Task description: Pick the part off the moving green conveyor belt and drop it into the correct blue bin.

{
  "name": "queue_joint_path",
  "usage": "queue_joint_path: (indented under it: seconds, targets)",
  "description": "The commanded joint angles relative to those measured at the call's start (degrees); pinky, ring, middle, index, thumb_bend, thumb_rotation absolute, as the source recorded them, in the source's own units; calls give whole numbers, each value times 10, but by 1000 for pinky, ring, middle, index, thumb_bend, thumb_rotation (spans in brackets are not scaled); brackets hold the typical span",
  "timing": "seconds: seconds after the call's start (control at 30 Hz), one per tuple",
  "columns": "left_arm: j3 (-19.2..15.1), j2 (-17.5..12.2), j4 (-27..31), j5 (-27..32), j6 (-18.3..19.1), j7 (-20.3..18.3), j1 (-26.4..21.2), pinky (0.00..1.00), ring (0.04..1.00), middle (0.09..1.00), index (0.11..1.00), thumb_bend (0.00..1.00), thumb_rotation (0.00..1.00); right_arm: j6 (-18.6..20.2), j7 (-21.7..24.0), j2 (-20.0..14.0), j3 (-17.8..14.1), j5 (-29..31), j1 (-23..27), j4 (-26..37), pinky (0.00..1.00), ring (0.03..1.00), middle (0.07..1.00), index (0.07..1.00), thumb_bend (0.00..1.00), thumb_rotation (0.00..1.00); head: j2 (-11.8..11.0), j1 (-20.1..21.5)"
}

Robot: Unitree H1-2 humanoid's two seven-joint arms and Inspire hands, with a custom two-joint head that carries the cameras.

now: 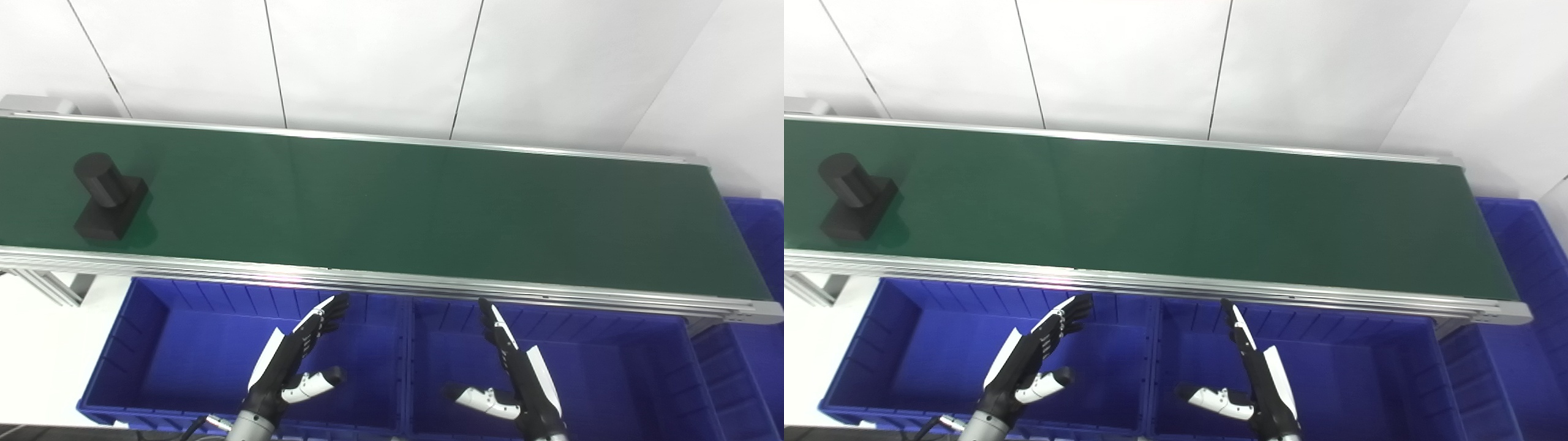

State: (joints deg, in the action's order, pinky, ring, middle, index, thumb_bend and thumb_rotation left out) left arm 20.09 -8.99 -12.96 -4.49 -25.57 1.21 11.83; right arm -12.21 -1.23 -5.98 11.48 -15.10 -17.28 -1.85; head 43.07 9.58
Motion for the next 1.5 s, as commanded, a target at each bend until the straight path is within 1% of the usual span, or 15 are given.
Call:
queue_joint_path:
  seconds: [0.0,0.17,0.27,0.4,0.5,0.77,0.93,1.13,1.27,1.3,1.33,1.37,1.4,1.43,1.47]
  targets:
    - [-1,4,14,-1,-14,7,-8,862,890,894,880,822,878,-22,-1,2,-3,7,-4,17,932,976,987,980,864,976,0,0]
    - [-5,8,13,9,-13,0,-9,852,889,894,878,838,884,-26,5,5,-5,29,-4,14,952,981,984,977,819,1000,-1,0]
    - [-4,7,12,8,-13,-1,-11,853,887,894,880,815,883,-25,3,5,-5,30,-3,11,962,983,981,972,807,1000,-2,0]
    - [-3,7,12,4,-14,1,-10,854,888,896,880,825,876,-22,4,5,-5,30,-3,11,965,983,979,969,805,1000,-3,0]
    - [-3,7,11,5,-14,0,-10,852,890,900,882,826,872,-21,5,4,-4,30,-3,9,971,984,979,972,783,1000,-4,-1]
    - [-5,8,5,11,-13,-3,-13,850,887,896,878,818,848,-14,9,4,-3,35,-1,8,959,981,983,972,771,1000,-5,-2]
    - [-7,9,2,10,-13,-1,-13,845,883,892,875,819,846,-19,7,7,-4,36,0,4,933,969,978,967,768,1000,-6,-1]
    - [-7,9,4,9,-13,-1,-12,842,882,893,878,821,850,-21,7,8,-4,37,0,1,952,978,980,968,770,1000,-7,-2]
    - [-8,9,4,10,-13,-4,-11,850,886,895,879,819,849,-24,9,8,-4,42,1,-1,935,971,980,970,769,1000,-12,-3]
    - [-7,9,2,10,-13,-3,-11,851,887,895,876,812,846,-26,9,8,-4,43,0,-3,933,971,982,971,762,1000,-22,-9]
    - [-6,9,0,10,-14,-2,-11,852,887,895,875,809,844,-27,9,7,-4,44,0,-4,933,971,983,971,760,1000,-22,-9]
    - [-5,9,-2,5,-14,3,-10,852,887,895,875,807,843,-30,9,7,-3,45,-1,-6,932,971,983,971,758,1000,-30,-18]
    - [-3,9,-4,2,-14,7,-9,847,884,891,872,813,852,-32,9,7,-3,46,-2,-7,928,970,984,971,749,998,-30,-18]
    - [1,8,-7,-4,-14,16,-9,845,882,890,870,817,857,-36,8,6,-3,47,-2,-10,926,969,984,971,744,996,-40,-29]
    - [3,10,-11,-8,-14,23,-9,831,872,881,866,807,861,-44,6,5,-4,46,-2,-15,903,956,977,969,737,988,-52,-44]
